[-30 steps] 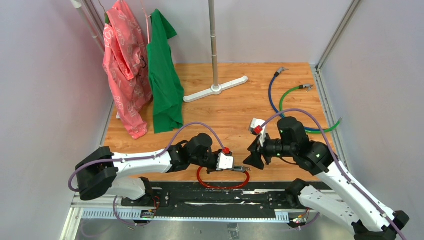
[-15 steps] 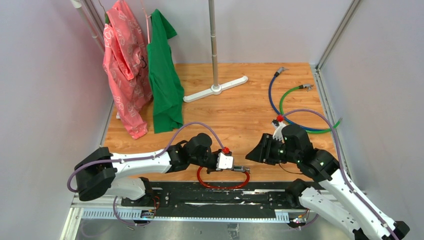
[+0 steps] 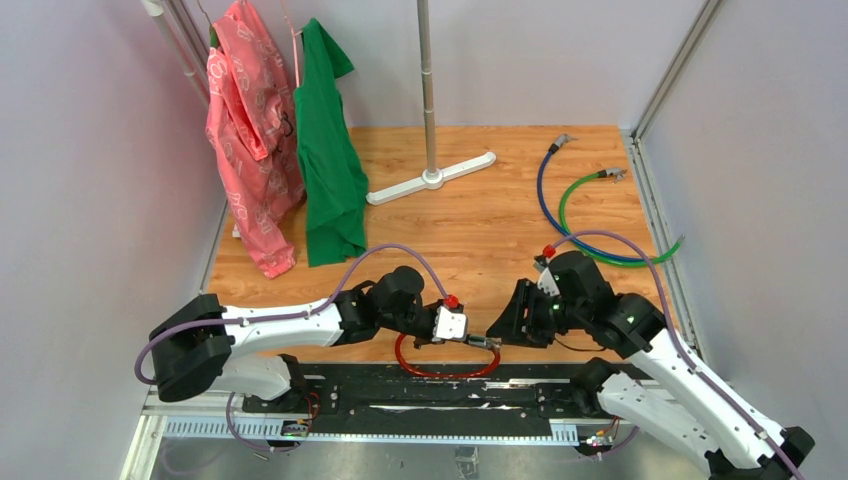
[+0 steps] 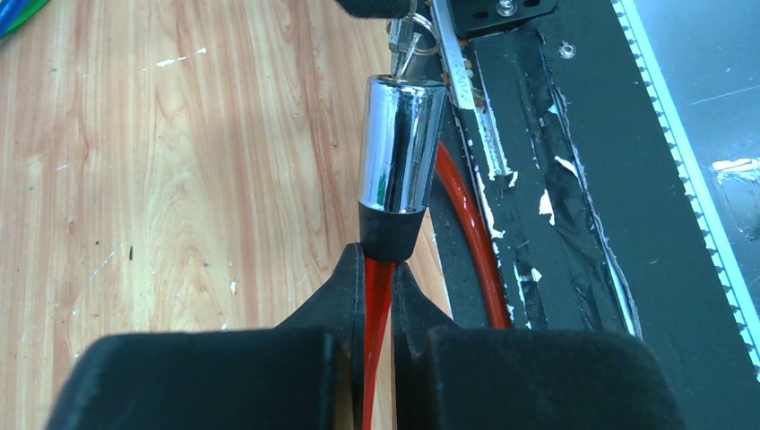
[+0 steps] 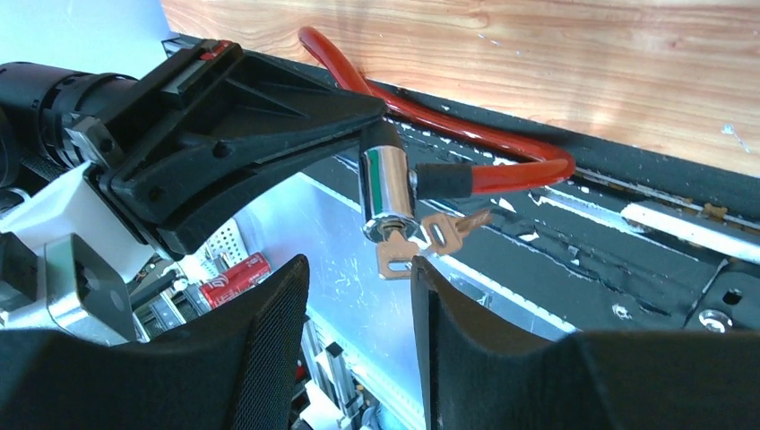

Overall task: Lock with the key
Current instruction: Lock the lock.

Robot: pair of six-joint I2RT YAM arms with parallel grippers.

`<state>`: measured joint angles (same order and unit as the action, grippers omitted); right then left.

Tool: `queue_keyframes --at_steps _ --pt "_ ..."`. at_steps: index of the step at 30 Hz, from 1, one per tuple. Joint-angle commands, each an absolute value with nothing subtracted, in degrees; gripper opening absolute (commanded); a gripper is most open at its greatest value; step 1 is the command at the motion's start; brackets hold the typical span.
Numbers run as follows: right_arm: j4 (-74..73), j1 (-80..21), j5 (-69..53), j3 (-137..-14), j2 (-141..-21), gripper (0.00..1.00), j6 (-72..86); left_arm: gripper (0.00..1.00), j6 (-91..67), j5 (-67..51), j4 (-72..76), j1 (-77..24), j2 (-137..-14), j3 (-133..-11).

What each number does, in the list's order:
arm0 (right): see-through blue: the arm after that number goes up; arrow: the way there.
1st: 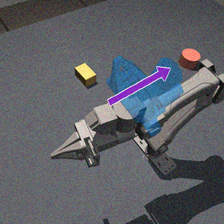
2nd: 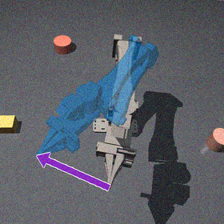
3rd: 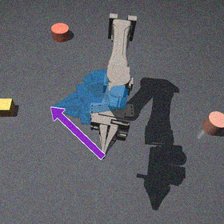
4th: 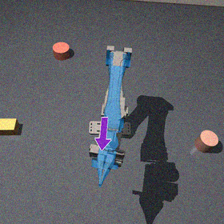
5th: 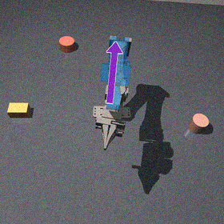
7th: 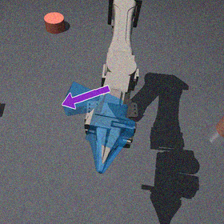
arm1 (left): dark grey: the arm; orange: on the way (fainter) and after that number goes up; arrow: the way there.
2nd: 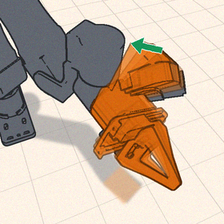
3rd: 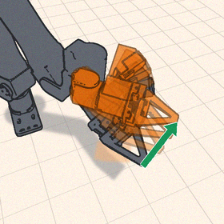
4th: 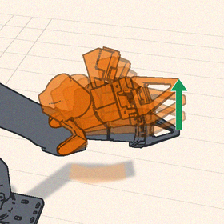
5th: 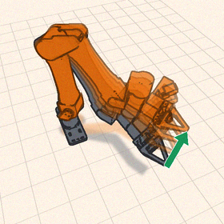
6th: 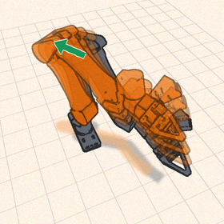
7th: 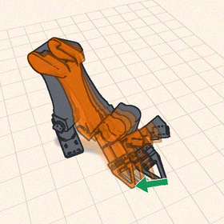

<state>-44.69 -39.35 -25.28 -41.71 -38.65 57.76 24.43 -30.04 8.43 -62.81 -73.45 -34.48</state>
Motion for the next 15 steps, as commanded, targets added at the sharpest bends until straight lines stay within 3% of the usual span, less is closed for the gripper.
queue_keyframes --at_steps 1,5,15 --pt "-54.6 -40.3 -24.2 -42.6 -38.3 0.48 57.3 0.0 22.7 -32.9 1.7 -63.5 -74.9 -32.3" --pt "-60.0 -40.3 -20.3 -45.6 -39.5 0.46 55.0 0.0 22.6 -33.1 2.1 -63.5 -74.8 -31.9" --pt "-43.2 -42.8 -23.1 -40.4 -36.8 0.46 62.0 0.0 22.2 -33.9 3.0 -63.5 -74.4 -31.1"
